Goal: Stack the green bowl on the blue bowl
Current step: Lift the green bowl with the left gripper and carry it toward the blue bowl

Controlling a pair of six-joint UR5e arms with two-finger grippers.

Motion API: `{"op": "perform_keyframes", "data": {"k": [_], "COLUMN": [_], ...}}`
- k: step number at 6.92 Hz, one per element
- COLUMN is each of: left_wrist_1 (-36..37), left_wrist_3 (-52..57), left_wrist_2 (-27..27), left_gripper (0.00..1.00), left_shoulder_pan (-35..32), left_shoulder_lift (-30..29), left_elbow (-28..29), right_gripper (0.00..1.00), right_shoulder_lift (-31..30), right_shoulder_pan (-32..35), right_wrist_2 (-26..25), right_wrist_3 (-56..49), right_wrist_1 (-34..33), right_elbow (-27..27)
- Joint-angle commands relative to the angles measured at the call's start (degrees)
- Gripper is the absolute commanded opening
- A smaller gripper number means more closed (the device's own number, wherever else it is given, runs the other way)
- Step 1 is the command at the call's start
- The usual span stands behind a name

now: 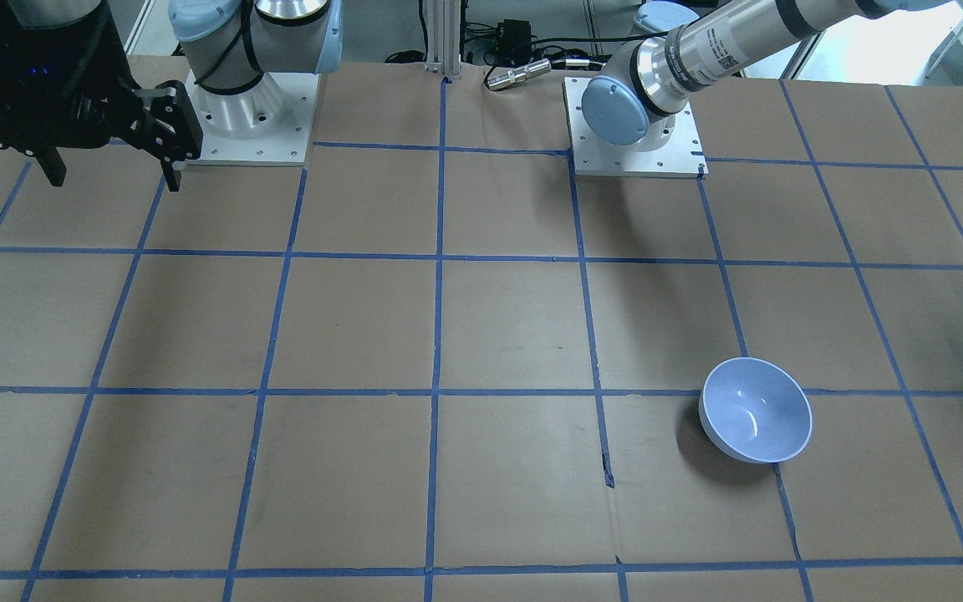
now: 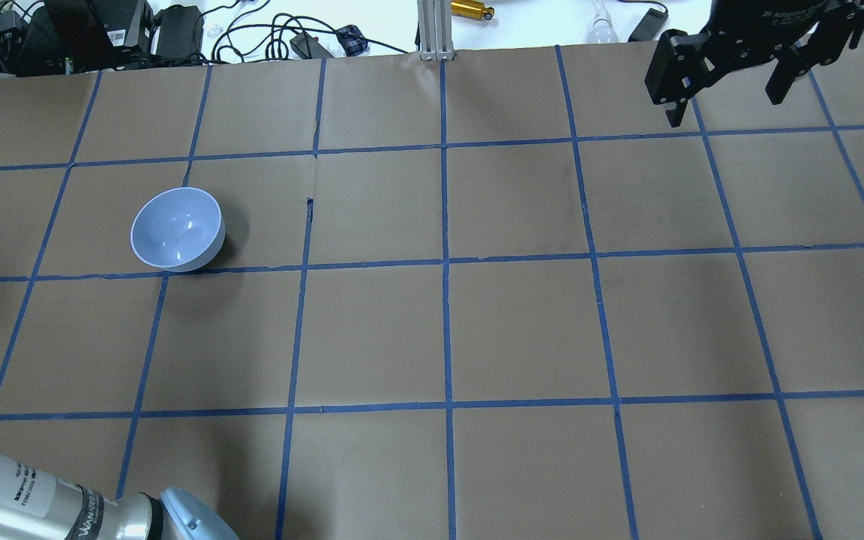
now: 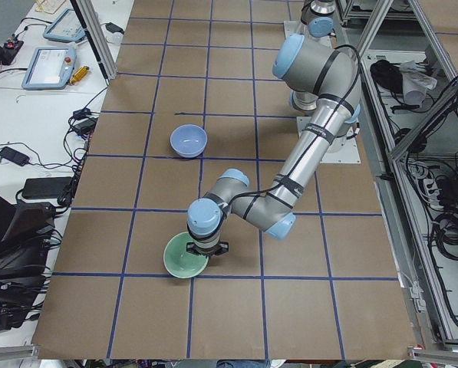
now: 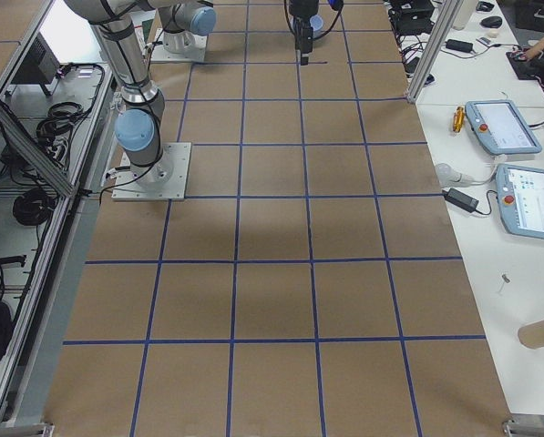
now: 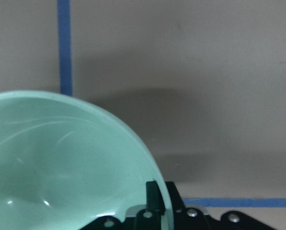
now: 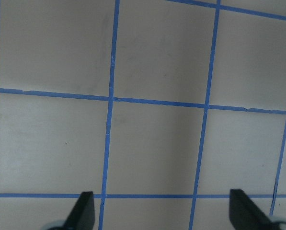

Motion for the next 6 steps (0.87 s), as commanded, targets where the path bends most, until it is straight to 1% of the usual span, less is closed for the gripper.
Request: {"op": "perform_keyframes", "data": {"k": [1,2,3,4,5,6], "left_wrist_1": [-2.81,-2.81,-4.20,-7.61,-8.34,-8.35], "left_wrist_3": [-0.45,-0.45,-0.71,-1.85,-4.47,-6.50], "left_wrist_2": [-0.70,-2.70,-2.81,-3.51,-4.38,-4.83], "left_gripper": [0.00,0.00,0.00,0.00,0.00,0.00], "left_shoulder_pan": [-3.40,-6.03,-9.10,-13.05,-16.91,-19.48], "left_shoulder_lift": [3.77,5.53,7.55,9.74,11.94,14.31], "left_elbow": [-0.11,-0.02,-0.37,-1.07,-3.69,-7.80], "right_gripper": [1.00,1.00,1.00,1.00,1.00,1.00], "right_shoulder_lift": [0.00,0.00,0.00,0.00,0.00,0.00], "right_shoulder_pan": [0.00,0.00,0.00,0.00,0.00,0.00], "right_wrist_2": [0.00,0.00,0.00,0.00,0.00,0.00], "right_wrist_3": [0.00,0.00,0.00,0.00,0.00,0.00], "right_wrist_1": [0.00,0.00,0.00,0.00,0.00,0.00], "right_elbow": [0.00,0.00,0.00,0.00,0.00,0.00]}}
